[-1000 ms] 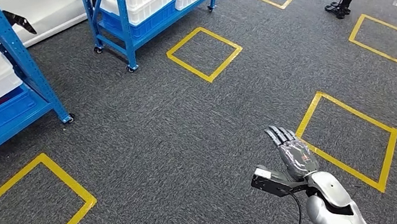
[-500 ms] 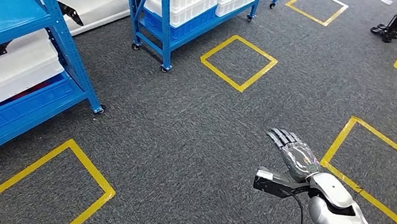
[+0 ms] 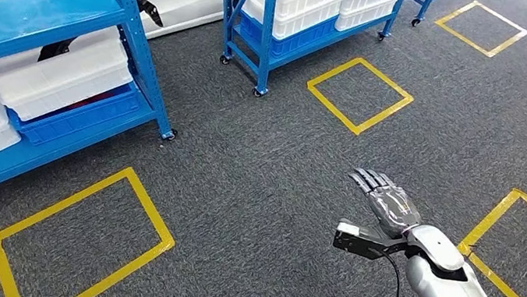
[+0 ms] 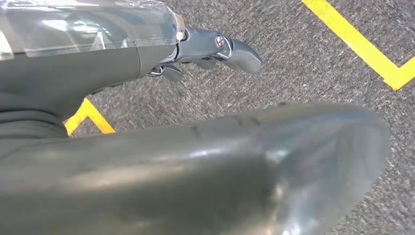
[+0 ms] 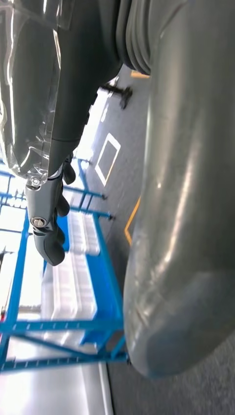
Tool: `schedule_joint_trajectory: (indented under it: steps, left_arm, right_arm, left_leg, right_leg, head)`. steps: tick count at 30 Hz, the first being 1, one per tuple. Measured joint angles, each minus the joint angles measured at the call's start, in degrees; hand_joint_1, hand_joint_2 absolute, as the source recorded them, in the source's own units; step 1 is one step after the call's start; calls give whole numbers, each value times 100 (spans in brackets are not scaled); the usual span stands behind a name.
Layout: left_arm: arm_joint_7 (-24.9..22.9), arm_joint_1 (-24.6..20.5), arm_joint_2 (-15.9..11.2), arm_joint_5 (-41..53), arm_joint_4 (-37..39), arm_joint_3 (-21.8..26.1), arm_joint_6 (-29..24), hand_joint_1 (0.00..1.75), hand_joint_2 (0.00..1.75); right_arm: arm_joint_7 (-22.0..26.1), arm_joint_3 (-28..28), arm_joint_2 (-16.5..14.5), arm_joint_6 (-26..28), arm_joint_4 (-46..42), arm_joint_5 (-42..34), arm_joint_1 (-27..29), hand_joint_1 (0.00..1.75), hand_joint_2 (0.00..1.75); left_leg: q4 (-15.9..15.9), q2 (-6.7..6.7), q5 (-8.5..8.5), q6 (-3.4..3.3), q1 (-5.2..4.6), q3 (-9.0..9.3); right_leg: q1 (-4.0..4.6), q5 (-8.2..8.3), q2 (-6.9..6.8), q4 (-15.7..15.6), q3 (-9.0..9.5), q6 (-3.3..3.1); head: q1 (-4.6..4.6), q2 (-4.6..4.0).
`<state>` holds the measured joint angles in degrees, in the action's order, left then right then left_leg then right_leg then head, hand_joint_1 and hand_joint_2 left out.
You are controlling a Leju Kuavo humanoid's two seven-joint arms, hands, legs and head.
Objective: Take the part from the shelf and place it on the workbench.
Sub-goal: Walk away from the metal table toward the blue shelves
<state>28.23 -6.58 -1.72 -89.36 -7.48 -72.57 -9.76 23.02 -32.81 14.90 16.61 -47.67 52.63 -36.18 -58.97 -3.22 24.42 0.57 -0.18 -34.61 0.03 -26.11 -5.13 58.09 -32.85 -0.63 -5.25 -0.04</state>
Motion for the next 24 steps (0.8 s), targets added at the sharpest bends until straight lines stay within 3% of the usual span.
schedule_joint_trajectory:
  steps: [1, 3, 5, 7, 9, 10, 11, 12, 14, 16, 18, 19, 21, 23, 24]
  left_arm:
    - [3, -4, -1, -4, 0, 0, -3, 0, 0]
    - [8, 4, -2, -10, 0, 0, -11, 0, 0]
    - [14, 9, -2, -10, 0, 0, -17, 0, 0]
    - [17, -10, 1, -10, 0, 0, -19, 0, 0]
    - [16, -26, 2, -10, 0, 1, -17, 0, 0]
    - [16, -27, 2, -10, 0, 1, -13, 0, 0]
    - [16, -28, 2, -10, 0, 1, -4, 0, 0]
    - [15, -32, 2, -10, 0, 1, 7, 0, 0]
    - [11, -53, 5, -11, -1, 1, 31, 0, 0]
    - [5, -72, 8, -18, -2, 2, 44, 0, 0]
    - [0, -63, 7, -35, -1, 2, 52, 0, 0]
    - [-1, -49, 5, -45, -1, 2, 55, 0, 0]
    - [-1, -41, 4, -58, -3, 4, 60, 0, 0]
    - [-1, -55, 6, -62, -4, 12, 61, 0, 0]
    - [-1, -55, 6, -62, -4, 19, 61, 0, 0]
  right_arm:
    - [2, -4, -15, 0, 9, 5, -11, 0, 0]
    - [12, -13, -47, -2, 25, 11, -36, 0, 0]
    - [27, -22, -73, -4, 36, 8, -69, 0, 0]
    - [44, -28, -73, -5, 54, -1, -89, 0, 0]
    - [59, -34, -57, -9, 90, -9, -74, 0, 0]
    - [63, -41, -51, -13, 110, -13, -63, 0, 0]
    - [68, -48, -50, -19, 125, -17, -56, 0, 0]
    - [71, -53, -50, -23, 133, -21, -56, 0, 0]
    - [75, -57, -48, -28, 136, -28, -65, 0, 0]
    - [80, -60, -43, -29, 137, -28, -62, 0, 0]
    - [92, -67, -46, -40, 138, -24, -60, 0, 0]
    - [100, -72, -63, -52, 138, -21, -71, 0, 0]
    - [116, -81, -99, -80, 138, -15, -113, 0, 0]
    - [132, -89, -113, -104, 142, -13, -140, 0, 0]
    - [142, -96, -113, -113, 146, -13, -145, 0, 0]
  left_leg:
    - [103, -33, -10, -36, -22, 43]
    - [127, 86, -34, -91, -21, 32]
    - [174, 198, -78, -148, 13, 47]
    - [203, 309, -111, -188, 38, 54]
    - [197, 441, -117, -199, 41, 44]
    - [190, 515, -116, -198, 42, 40]
    - [179, 590, -114, -194, 45, 38]
    - [163, 664, -108, -184, 51, 38]
    - [107, 802, -82, -139, 56, 19]
    - [63, 923, -72, -68, 66, -29]
    - [72, 1033, -93, 13, 82, -69]
    - [64, 1023, -86, 44, 86, -81]
    - [-179, 795, 69, 90, 73, -199]
    - [-865, 483, 419, 119, 78, -513]
    - [-1248, 411, 574, 134, 86, -693]
  right_leg:
    - [11, -10, -48, 3, 5, 22]
    - [19, -22, -134, 0, 18, 74]
    - [-6, -136, 43, 134, -23, 135]
    - [-40, -453, 364, 683, -270, 182]
    - [-60, -750, 482, 1421, -646, 207]
    - [-73, -763, 492, 1610, -761, 219]
    - [-88, -654, 497, 1574, -768, 227]
    - [-106, -450, 515, 1320, -669, 231]
    - [-141, -61, 688, 552, -329, 230]
    - [-146, 48, 840, 147, -150, 215]
    - [-132, 31, 790, 112, -140, 167]
    - [-138, 42, 729, 90, -133, 130]
    - [-156, 66, 607, 44, -113, 50]
    - [-131, 60, 478, 34, -106, -4]
    - [-114, 52, 409, 37, -105, -18]
  head:
    - [0, 0]
    - [-1, 0]
    - [1, 0]
    - [4, 0]
    - [5, 0]
    - [5, 0]
    - [5, 0]
    - [5, 0]
    - [5, 0]
    - [4, 0]
    - [4, 0]
    - [4, 0]
    - [3, 0]
    - [1, 0]
    - [2, 0]
